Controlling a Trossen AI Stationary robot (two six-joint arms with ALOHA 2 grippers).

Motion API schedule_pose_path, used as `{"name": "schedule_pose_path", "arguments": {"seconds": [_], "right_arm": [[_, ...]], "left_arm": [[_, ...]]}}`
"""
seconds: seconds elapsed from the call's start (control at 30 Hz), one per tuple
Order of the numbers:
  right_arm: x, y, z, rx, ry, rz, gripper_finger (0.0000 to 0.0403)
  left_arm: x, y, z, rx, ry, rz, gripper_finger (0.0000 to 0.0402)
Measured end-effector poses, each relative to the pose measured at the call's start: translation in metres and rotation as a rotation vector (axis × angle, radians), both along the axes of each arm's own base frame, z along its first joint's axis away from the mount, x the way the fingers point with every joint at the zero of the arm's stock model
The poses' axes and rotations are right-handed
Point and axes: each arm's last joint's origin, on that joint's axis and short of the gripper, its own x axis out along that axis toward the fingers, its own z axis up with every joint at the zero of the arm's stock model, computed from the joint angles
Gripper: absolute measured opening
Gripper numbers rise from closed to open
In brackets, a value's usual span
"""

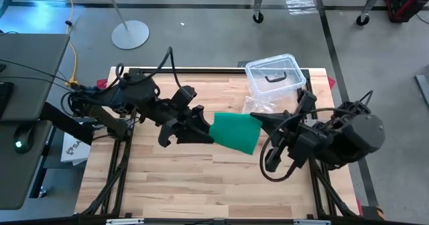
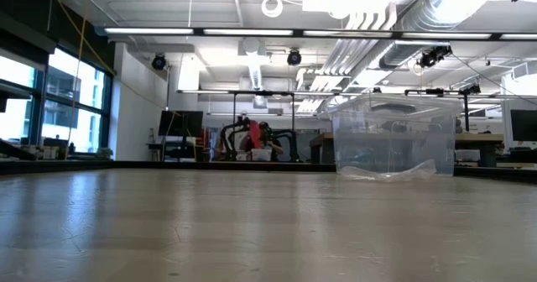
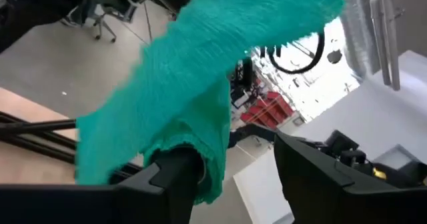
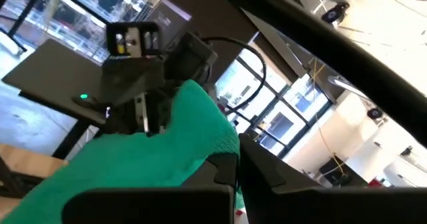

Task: Roll bandage
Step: Roll the green bandage

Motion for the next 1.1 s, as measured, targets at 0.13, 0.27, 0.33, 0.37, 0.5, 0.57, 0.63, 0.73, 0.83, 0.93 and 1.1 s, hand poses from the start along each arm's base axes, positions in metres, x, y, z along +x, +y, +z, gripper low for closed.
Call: {"name": "schedule_pose_path", "arguments": {"seconds": [0.13,0.27,0.33,0.37,0.5,0.57,0.63,0.73,0.83,0.93,1.1], "right_arm": [[0.003,-0.003,0.002,0.0,-0.026,0.038,0.0],[0.005,-0.004,0.003,-0.008,-0.041,0.07,0.0],[0.007,-0.008,0.003,-0.001,-0.044,0.047,0.0],[0.008,-0.01,0.004,0.005,-0.049,0.037,0.0],[0.01,-0.013,0.006,0.008,-0.076,0.053,0.0],[0.011,-0.014,0.007,0.008,-0.085,0.066,0.0],[0.01,-0.012,0.007,0.004,-0.084,0.072,0.0],[0.007,-0.008,0.007,0.006,-0.081,0.08,0.0],[0.005,-0.005,0.006,0.016,-0.078,0.074,0.0],[0.0,0.0,0.009,0.037,-0.1,0.088,0.0],[-0.008,0.009,0.014,0.059,-0.162,0.183,0.0]], "left_arm": [[0.001,0.001,-0.003,0.012,0.027,0.035,0.0186],[0.001,0.002,-0.005,0.016,0.043,0.049,0.0196],[0.003,0.001,-0.006,0.017,0.046,0.049,0.0205],[0.004,0.001,-0.006,0.015,0.05,0.048,0.021],[0.013,-0.002,-0.014,0.011,0.079,0.046,0.0233],[0.017,-0.003,-0.017,0.015,0.09,0.038,0.0246],[0.02,-0.004,-0.019,0.033,0.085,0.028,0.0257],[0.02,-0.005,-0.019,0.084,0.058,0.018,0.0265],[0.018,-0.004,-0.017,0.106,0.042,0.019,0.0257],[0.016,-0.004,-0.017,0.11,0.052,0.018,0.0239],[0.014,-0.001,-0.02,0.154,0.084,0.048,0.022]]}}
